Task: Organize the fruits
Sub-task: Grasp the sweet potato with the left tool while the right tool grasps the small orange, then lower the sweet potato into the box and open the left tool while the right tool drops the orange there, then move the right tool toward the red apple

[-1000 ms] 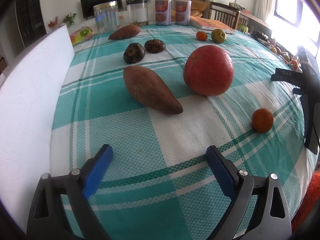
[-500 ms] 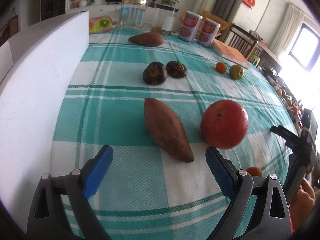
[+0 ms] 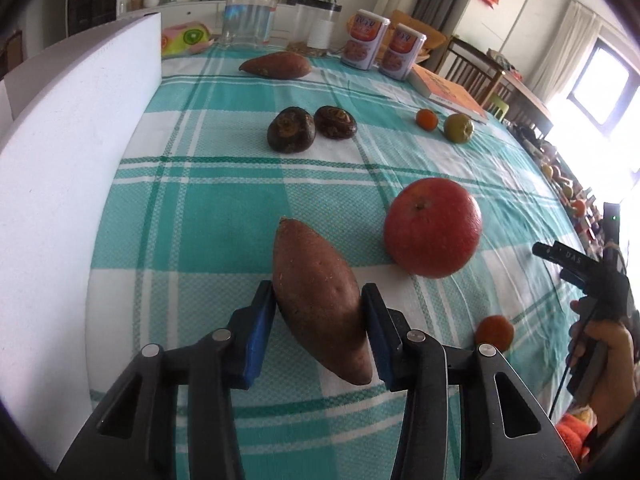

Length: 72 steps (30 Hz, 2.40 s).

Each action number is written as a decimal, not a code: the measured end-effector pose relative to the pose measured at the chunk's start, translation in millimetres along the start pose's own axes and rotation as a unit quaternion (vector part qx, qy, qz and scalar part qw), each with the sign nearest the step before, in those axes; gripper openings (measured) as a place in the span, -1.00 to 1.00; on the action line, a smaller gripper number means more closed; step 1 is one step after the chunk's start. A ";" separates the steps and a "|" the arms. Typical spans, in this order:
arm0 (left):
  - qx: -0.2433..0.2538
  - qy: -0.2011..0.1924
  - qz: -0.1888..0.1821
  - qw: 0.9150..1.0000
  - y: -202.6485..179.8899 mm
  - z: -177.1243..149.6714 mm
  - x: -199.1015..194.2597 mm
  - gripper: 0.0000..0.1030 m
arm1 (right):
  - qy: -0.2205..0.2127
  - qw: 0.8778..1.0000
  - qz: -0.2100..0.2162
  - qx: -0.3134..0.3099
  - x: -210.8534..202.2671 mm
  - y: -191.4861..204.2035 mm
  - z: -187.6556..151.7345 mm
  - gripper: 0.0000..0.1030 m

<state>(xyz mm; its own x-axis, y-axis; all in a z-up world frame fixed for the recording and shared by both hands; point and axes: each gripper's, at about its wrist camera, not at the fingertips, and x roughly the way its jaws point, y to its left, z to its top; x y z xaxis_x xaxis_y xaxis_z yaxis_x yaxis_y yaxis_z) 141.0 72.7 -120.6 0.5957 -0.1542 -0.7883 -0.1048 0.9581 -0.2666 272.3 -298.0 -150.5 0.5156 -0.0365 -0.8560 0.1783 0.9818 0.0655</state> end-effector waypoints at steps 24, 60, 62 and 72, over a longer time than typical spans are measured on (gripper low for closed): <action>0.015 -0.042 -0.072 0.996 19.4 -43.4 -143.0 -0.12 | 0.063 0.948 0.234 -0.207 -65.2 136.6 -93.8 -0.42; -0.068 -0.062 0.099 0.991 154.4 -34.0 -180.0 0.57 | -0.090 0.866 0.400 -0.286 -230.5 287.9 -168.0 0.46; -0.037 -0.069 0.061 0.995 123.8 -29.6 -178.0 0.59 | -0.147 0.894 0.346 -0.246 -222.4 246.1 -159.8 0.66; 0.102 -0.010 -0.097 0.990 -40.5 -44.6 -97.6 0.67 | -0.178 0.977 0.112 -0.033 -127.9 93.3 -155.4 0.79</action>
<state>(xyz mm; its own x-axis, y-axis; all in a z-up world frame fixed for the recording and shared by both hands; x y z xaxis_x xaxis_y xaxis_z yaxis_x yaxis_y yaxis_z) 51.5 38.2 -57.6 0.6042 -0.3368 -0.7222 0.1748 0.9402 -0.2923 92.8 -172.8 -114.6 0.7962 0.1305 -0.5908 -0.0215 0.9819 0.1880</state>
